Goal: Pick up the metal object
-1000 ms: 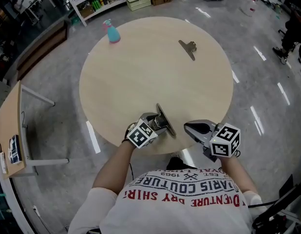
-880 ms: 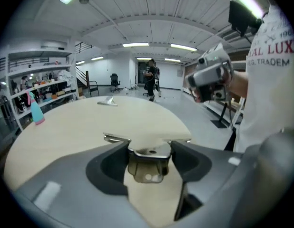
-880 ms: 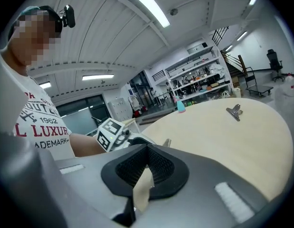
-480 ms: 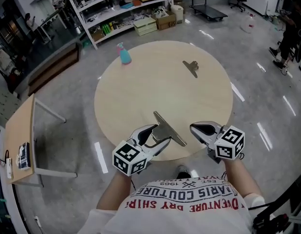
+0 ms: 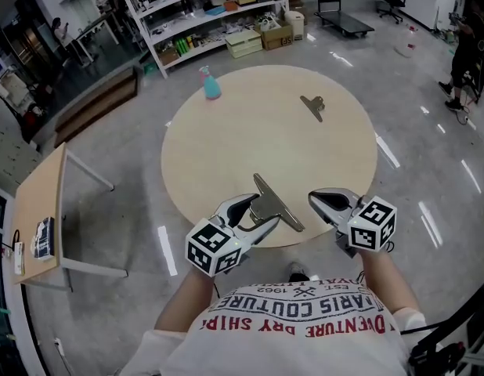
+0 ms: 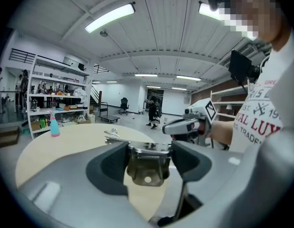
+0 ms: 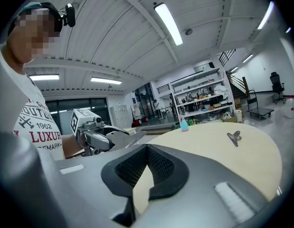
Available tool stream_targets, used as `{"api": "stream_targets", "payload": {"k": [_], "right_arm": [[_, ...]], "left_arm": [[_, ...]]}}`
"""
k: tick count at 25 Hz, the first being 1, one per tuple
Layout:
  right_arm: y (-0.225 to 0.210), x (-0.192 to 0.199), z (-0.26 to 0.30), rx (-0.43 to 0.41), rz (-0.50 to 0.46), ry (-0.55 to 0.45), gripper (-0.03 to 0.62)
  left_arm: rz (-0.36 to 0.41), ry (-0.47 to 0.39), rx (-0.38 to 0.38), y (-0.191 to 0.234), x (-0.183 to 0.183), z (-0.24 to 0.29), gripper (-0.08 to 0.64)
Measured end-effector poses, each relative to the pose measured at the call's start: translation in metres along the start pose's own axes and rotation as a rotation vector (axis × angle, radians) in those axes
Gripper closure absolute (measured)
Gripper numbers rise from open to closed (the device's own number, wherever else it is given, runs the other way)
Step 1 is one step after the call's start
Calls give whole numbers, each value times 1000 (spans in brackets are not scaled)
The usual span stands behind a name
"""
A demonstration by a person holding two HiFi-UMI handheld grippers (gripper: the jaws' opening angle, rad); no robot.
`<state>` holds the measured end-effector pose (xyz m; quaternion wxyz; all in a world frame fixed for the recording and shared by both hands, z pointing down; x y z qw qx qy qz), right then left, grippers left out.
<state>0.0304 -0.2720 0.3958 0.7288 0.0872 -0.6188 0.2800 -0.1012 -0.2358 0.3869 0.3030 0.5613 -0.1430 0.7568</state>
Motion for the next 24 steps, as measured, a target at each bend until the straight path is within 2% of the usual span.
{"api": "stream_targets", "payload": {"k": [24], "right_arm": [[7,1,4,-5,-15,23,592]], "left_arm": [[3,0,2,1,2,-2,282]]}}
Point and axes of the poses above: the fingertips, and each gripper's own axes: z forward along the fingers, y to its left, x out of its underside, the point moved 3 cm from there along -z, backward along the fingers, and after that the axes turned 5 degrees about x, right-handed, at the moved point
